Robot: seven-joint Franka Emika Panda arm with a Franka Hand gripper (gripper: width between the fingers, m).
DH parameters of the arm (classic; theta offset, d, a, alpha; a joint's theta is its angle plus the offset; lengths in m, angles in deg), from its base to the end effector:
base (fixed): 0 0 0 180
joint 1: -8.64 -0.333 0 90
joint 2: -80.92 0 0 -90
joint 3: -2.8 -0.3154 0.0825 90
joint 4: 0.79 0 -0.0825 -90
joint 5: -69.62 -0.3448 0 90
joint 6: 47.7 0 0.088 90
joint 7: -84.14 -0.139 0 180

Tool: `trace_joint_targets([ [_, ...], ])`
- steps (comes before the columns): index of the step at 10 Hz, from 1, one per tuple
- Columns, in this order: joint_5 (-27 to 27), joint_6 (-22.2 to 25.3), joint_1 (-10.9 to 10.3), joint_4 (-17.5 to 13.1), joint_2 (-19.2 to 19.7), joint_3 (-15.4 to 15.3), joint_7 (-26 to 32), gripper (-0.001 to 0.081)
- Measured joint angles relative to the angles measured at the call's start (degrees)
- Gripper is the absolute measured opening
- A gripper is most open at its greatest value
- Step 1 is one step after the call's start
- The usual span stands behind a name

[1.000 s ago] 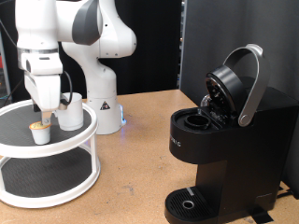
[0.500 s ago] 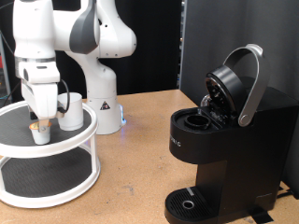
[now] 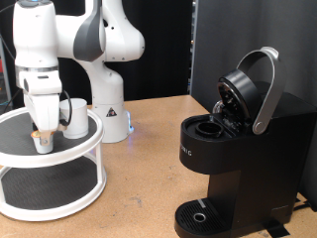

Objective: Make a cup of coffee with the keurig machine

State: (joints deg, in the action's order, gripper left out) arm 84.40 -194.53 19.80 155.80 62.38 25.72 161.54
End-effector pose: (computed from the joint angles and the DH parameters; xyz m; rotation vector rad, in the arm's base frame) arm 0.3172 -0.2054 0.3240 2.6581 1.4061 0.0822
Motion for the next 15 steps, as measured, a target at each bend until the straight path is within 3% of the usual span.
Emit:
trace_joint_targets([
  [3,-2.12,0.00,-0.35,-0.11,0.29,0.00,0.16,0.0792],
  [5,-2.78,0.12,-0.55,-0.30,0.30,0.00,0.17,0.0464],
  [8,-4.00,2.37,-0.95,-1.48,0.27,-0.02,0.28,0.0464],
  [12,-9.20,15.98,-2.00,-7.31,-2.65,-0.03,4.18,0.0464],
  [15,-9.47,23.64,-2.05,-10.91,-5.52,-0.03,5.97,0.0448],
])
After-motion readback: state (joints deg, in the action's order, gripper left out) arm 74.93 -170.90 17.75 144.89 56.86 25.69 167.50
